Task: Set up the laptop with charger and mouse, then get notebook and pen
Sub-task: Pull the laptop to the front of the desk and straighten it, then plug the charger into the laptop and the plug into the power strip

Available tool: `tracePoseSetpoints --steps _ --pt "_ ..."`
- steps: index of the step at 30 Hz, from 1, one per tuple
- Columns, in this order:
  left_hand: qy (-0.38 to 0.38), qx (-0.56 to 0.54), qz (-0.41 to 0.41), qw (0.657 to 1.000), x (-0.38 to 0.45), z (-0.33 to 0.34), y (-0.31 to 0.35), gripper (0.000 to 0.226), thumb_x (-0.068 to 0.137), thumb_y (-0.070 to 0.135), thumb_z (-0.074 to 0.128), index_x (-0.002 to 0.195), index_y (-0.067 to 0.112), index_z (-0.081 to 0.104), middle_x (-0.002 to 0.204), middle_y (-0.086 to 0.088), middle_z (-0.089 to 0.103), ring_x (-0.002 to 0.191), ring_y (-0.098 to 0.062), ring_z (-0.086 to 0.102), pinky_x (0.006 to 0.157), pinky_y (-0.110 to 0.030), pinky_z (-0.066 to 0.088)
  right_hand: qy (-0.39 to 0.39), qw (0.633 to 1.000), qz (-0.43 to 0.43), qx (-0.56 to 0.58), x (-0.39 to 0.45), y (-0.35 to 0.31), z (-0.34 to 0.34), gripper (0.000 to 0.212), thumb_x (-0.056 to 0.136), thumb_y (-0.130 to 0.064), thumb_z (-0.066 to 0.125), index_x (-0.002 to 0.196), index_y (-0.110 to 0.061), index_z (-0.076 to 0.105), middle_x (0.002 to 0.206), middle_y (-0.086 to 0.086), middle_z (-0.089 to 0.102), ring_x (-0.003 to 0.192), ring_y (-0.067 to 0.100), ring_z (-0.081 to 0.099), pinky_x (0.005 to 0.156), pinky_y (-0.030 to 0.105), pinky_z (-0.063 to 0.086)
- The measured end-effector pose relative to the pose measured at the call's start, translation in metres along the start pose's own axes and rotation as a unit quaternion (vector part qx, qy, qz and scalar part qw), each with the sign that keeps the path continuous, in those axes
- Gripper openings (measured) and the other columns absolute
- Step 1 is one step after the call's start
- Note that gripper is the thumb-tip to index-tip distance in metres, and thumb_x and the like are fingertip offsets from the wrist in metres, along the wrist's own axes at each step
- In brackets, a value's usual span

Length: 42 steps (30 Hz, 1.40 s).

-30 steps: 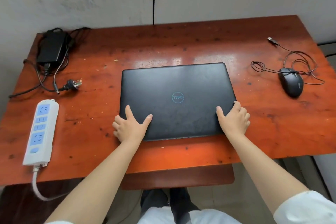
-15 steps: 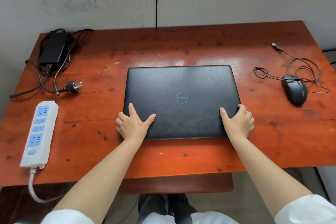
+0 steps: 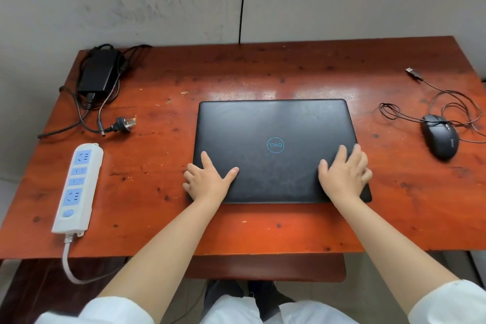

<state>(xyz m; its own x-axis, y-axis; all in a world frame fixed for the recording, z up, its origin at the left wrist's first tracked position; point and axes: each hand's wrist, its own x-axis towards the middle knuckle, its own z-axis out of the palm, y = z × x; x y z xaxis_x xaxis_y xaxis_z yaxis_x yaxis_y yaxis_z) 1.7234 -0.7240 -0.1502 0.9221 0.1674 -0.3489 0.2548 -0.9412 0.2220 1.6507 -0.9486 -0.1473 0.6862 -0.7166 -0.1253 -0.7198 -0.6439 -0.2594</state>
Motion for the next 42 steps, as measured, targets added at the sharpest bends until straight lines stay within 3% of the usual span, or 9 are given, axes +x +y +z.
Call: tracePoseSetpoints --steps 7,13,16,21,27,32,36,40,42 --pt "-0.005 -0.061 0.015 0.998 0.027 -0.043 -0.045 0.063 0.090 0.042 0.046 0.141 0.016 0.019 0.146 -0.018 0.027 0.132 -0.034 0.028 0.105 -0.046 0.032 -0.071 0.969 -0.237 0.002 -0.035 -0.106 0.023 0.050 0.089 -0.025 0.049 0.135 -0.009 0.037 0.152 0.019 0.021 0.142 0.032 0.011 0.113 0.048 0.015" --pt "0.062 -0.061 0.053 0.995 0.090 -0.098 -0.122 0.055 0.090 0.023 0.049 0.139 0.011 0.026 0.141 -0.016 0.036 0.128 -0.031 0.036 0.102 -0.042 0.038 -0.121 0.945 -0.304 -0.007 -0.062 -0.207 0.058 0.051 0.093 -0.031 0.041 0.139 -0.014 0.029 0.154 0.014 0.016 0.143 0.028 0.005 0.116 0.047 0.009" --pt "0.083 -0.075 0.122 0.986 0.129 -0.122 -0.152 0.052 0.084 0.003 0.048 0.134 0.008 0.035 0.131 -0.016 0.046 0.120 -0.031 0.042 0.098 -0.041 0.041 -0.116 0.950 -0.291 -0.014 -0.065 -0.253 0.074 0.051 0.093 -0.031 0.040 0.140 -0.015 0.028 0.154 0.014 0.017 0.143 0.028 0.005 0.116 0.048 0.009" --pt "0.028 -0.039 0.225 0.973 0.197 -0.152 -0.195 0.065 0.075 -0.016 0.041 0.133 0.014 0.039 0.122 -0.012 0.052 0.115 -0.029 0.047 0.091 -0.039 0.044 -0.087 0.970 -0.220 -0.048 -0.062 -0.293 0.097 0.054 0.092 -0.033 0.040 0.141 -0.016 0.025 0.155 0.014 0.011 0.143 0.030 0.002 0.115 0.053 0.006" --pt "-0.088 0.192 0.368 0.906 0.256 -0.164 -0.193 0.053 0.084 -0.006 0.045 0.132 0.015 0.042 0.136 -0.004 0.043 0.124 -0.025 0.035 0.098 -0.038 0.043 -0.105 0.963 -0.207 -0.136 -0.061 -0.288 0.105 0.057 0.094 -0.039 0.034 0.143 -0.017 0.018 0.156 0.013 0.006 0.144 0.028 0.002 0.116 0.050 0.004" --pt "-0.097 0.282 0.448 0.843 0.271 -0.181 -0.183 0.032 0.092 0.009 0.048 0.122 0.019 0.055 0.129 0.000 0.052 0.118 -0.023 0.043 0.092 -0.037 0.044 -0.071 0.977 -0.198 -0.011 -0.051 -0.277 0.089 0.046 0.089 -0.005 0.046 0.133 0.004 0.037 0.146 0.022 0.033 0.137 0.034 0.029 0.113 0.045 0.021" --pt "-0.019 0.124 0.585 0.801 0.264 -0.202 -0.169 0.020 0.080 0.000 0.065 0.100 0.001 0.068 0.096 -0.017 0.072 0.099 -0.037 0.060 0.082 -0.046 0.049 -0.037 0.987 -0.158 -0.010 -0.043 -0.266 0.080 0.049 0.086 -0.018 0.037 0.126 0.009 0.045 0.139 0.027 0.043 0.132 0.040 0.037 0.103 0.050 0.034" --pt "-0.036 0.036 0.598 0.800 0.248 -0.202 -0.128 0.022 0.086 -0.001 0.057 0.107 -0.003 0.063 0.090 -0.022 0.068 0.086 -0.037 0.061 0.078 -0.043 0.050 0.025 0.999 -0.034 0.024 -0.035 -0.258 0.085 0.046 0.090 -0.019 0.033 0.128 0.004 0.044 0.144 0.023 0.037 0.136 0.035 0.029 0.110 0.050 0.021" --pt "-0.017 0.006 0.634 0.773 0.238 -0.193 -0.102 0.020 0.085 0.001 0.054 0.101 -0.005 0.064 0.081 -0.023 0.069 0.075 -0.038 0.063 0.072 -0.041 0.051 0.040 0.998 -0.001 0.044 -0.031 -0.255 0.089 0.039 0.093 -0.011 0.038 0.129 0.002 0.043 0.145 0.021 0.035 0.138 0.033 0.025 0.113 0.051 0.014"
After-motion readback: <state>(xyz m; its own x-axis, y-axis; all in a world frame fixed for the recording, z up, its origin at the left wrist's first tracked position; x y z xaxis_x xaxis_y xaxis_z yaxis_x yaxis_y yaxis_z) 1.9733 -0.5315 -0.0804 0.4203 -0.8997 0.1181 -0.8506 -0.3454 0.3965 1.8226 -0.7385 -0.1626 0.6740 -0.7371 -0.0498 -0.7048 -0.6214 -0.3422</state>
